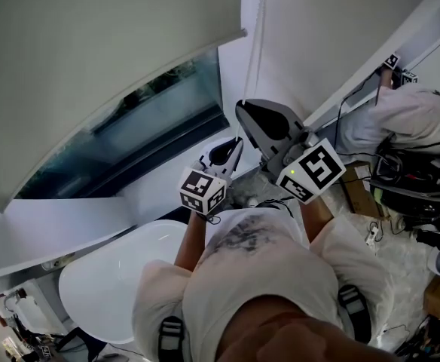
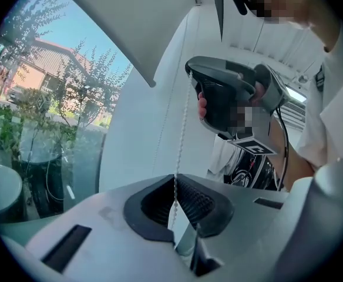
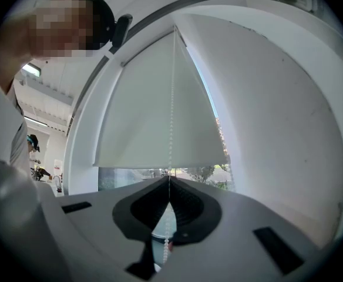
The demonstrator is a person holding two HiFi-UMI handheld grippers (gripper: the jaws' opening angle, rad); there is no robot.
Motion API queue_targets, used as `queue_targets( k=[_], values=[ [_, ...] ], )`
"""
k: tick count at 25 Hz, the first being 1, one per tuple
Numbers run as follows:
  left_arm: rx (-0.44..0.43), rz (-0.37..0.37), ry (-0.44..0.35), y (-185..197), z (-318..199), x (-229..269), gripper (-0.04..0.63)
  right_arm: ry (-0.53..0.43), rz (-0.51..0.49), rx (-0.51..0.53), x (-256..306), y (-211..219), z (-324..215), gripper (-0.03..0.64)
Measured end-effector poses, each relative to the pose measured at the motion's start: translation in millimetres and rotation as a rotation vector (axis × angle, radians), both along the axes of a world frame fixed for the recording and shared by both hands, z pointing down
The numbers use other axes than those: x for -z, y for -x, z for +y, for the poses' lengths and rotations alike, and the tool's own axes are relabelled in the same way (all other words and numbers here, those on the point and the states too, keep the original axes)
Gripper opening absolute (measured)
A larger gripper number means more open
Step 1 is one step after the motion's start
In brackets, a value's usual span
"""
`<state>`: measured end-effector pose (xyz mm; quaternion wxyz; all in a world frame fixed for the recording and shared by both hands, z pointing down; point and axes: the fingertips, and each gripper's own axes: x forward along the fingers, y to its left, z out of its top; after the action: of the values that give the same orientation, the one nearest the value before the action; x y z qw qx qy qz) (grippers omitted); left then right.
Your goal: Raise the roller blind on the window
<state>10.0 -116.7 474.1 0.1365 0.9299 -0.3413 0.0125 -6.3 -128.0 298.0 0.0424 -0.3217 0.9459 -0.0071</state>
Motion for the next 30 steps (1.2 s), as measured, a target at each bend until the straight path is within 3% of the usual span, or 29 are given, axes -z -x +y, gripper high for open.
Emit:
queue_targets(
  k=[9, 30],
  values=[
    [0.000, 0.034, 0.036, 3, 2, -26, 0.015, 0.037, 0.026, -0.021, -28, 3, 1, 0.061],
    [-0.031, -0.022, 0.188, 1, 6, -123, 0.015, 0.162, 0.157, -0.037, -123, 7, 0, 0.061]
  ],
)
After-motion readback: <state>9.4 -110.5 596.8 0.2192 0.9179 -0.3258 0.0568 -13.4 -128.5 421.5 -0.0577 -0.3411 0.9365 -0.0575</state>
